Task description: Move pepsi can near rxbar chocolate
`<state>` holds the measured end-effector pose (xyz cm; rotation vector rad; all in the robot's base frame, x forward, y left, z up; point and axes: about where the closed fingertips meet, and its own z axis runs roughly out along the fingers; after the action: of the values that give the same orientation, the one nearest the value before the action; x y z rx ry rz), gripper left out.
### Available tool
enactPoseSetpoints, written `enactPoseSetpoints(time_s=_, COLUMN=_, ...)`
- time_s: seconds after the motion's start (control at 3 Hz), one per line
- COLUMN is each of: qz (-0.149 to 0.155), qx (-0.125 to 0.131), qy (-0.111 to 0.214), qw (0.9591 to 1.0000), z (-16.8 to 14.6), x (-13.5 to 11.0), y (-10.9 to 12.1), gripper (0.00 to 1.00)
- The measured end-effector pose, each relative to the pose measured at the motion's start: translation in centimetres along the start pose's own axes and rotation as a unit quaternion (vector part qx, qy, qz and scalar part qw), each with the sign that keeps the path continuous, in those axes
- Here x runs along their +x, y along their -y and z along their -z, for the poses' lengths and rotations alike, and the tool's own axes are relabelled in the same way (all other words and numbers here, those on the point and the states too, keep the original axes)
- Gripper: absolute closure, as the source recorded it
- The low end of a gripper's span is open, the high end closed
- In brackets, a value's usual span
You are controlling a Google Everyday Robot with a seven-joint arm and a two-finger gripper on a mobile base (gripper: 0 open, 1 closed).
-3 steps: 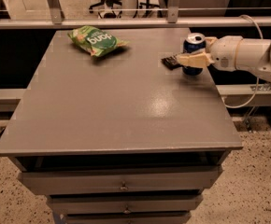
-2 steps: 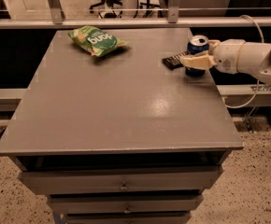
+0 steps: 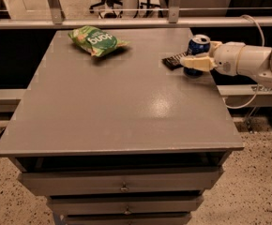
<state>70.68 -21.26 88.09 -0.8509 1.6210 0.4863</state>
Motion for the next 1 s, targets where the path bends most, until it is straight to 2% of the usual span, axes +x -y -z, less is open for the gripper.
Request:
enactPoseSetpoints(time_s=0.33, qz=0.0, qx=0.0, qy=0.0, qw=1.0, z=0.0, x=0.0, y=0.0, gripper=0.0)
enactPoseSetpoints(time_s=0.67, qz=0.012, qx=-0.009, qy=0.008, qw=0.9999, z=1.6, x=-0.7, y=-0.1, gripper=0.0)
enactPoseSetpoints(time_s=1.0, qz=0.035, qx=0.007, qy=0.0, qw=0.9994, z=7.4, x=-2.4, y=-0.8, gripper=0.0)
